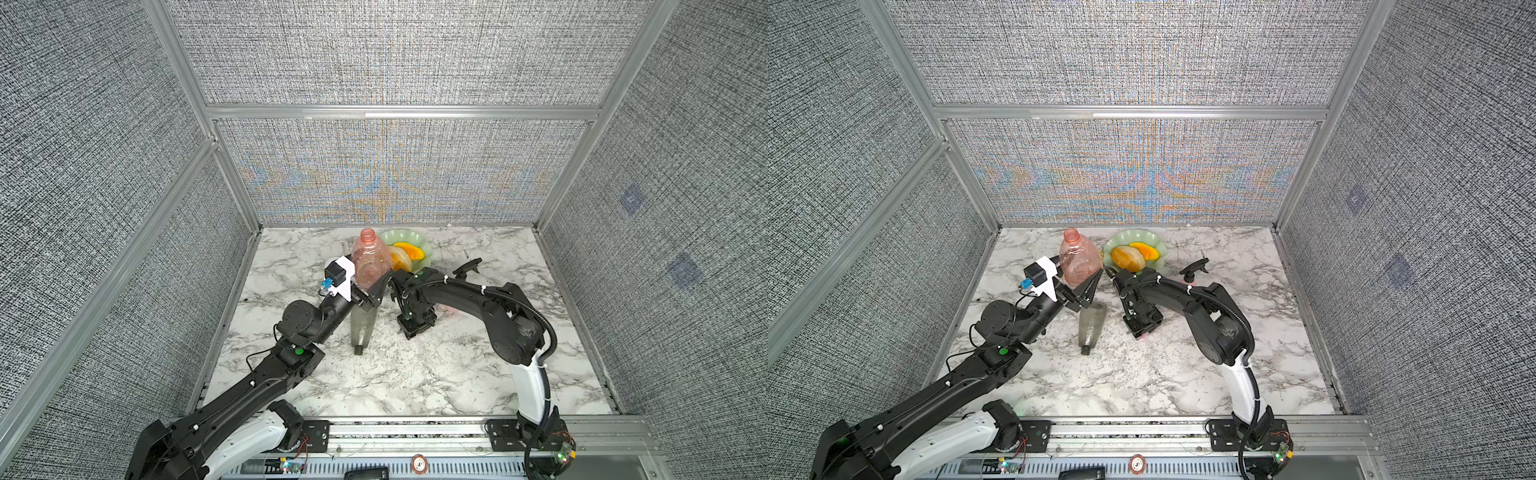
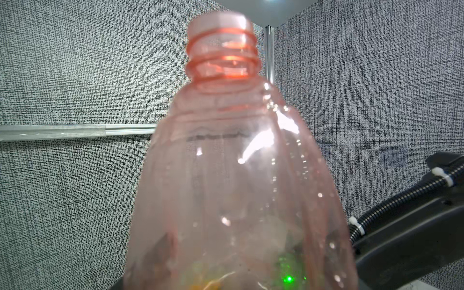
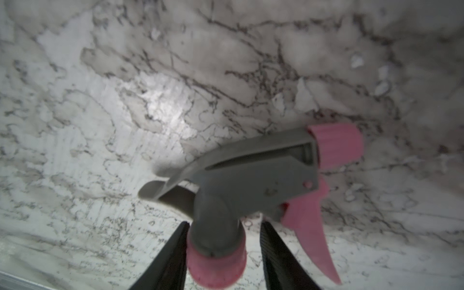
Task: Attach spray nozzles to spray bottles
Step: Pick up the spray nozzle from the center of the board.
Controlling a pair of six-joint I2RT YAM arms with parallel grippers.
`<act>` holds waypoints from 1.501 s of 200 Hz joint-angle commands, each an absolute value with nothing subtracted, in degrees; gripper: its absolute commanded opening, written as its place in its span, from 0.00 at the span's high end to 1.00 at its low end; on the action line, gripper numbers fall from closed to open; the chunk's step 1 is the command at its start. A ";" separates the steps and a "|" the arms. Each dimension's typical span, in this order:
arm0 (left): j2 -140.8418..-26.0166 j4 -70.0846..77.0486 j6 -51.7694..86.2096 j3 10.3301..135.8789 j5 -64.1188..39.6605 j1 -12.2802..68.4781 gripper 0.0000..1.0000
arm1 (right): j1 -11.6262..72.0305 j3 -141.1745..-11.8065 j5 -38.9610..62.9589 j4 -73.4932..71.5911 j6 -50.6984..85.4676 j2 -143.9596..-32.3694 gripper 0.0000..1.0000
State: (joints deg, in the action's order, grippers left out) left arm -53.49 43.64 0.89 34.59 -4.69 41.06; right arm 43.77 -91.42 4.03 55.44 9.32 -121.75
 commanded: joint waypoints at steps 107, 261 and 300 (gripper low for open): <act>-54.04 44.27 0.33 34.98 -4.58 41.05 0.22 | 43.90 -88.14 3.78 47.90 13.00 -115.54 0.68; -54.79 50.33 -2.90 31.82 -6.47 41.40 0.22 | 44.47 -81.54 -1.65 17.71 12.21 -75.85 0.70; -56.67 51.79 -5.42 30.94 -9.05 42.83 0.22 | 45.41 -80.72 -1.49 2.55 7.70 -69.46 0.70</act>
